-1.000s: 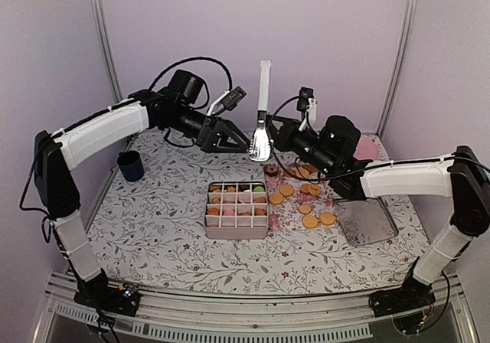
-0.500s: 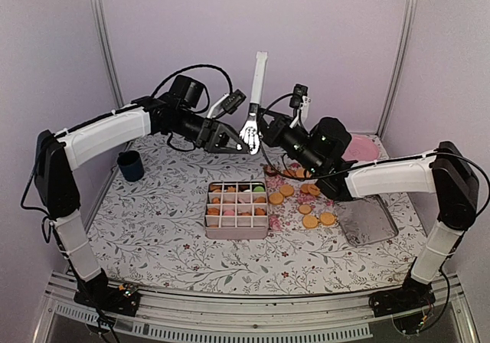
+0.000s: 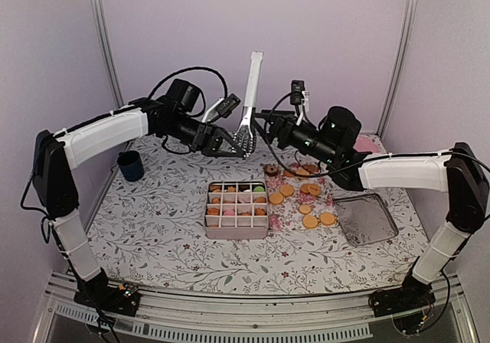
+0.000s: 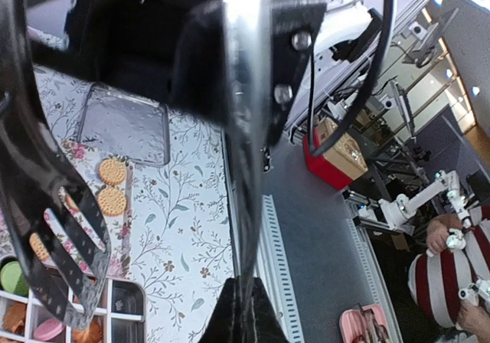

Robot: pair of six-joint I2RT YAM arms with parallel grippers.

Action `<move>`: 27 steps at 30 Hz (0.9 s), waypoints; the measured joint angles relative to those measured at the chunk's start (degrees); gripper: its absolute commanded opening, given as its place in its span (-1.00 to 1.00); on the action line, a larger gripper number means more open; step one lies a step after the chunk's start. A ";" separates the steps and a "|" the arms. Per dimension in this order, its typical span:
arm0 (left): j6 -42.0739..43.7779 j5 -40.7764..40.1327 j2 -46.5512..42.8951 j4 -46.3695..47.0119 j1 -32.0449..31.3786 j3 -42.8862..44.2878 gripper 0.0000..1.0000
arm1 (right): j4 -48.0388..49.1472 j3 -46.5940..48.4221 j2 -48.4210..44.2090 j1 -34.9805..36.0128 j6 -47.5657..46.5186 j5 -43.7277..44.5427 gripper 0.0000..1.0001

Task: Pack the cookies
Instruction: Pass from the right arm to the left, then pass from the left arm to the right

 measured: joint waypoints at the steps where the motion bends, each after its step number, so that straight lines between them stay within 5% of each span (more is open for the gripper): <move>1: 1.92 -0.85 0.00 -1.64 -0.02 0.02 -1.00 | -2.80 0.04 -1.14 -1.44 -0.70 -3.34 0.81; 11: 22.88 -15.82 1.49 -20.33 -2.60 2.21 -1.00 | -29.14 10.12 -7.85 -8.59 -10.75 -29.16 0.89; 27: 32.85 -25.20 1.55 -27.93 -5.60 2.60 -1.00 | -45.79 13.11 -5.75 -9.18 -19.56 -40.52 0.35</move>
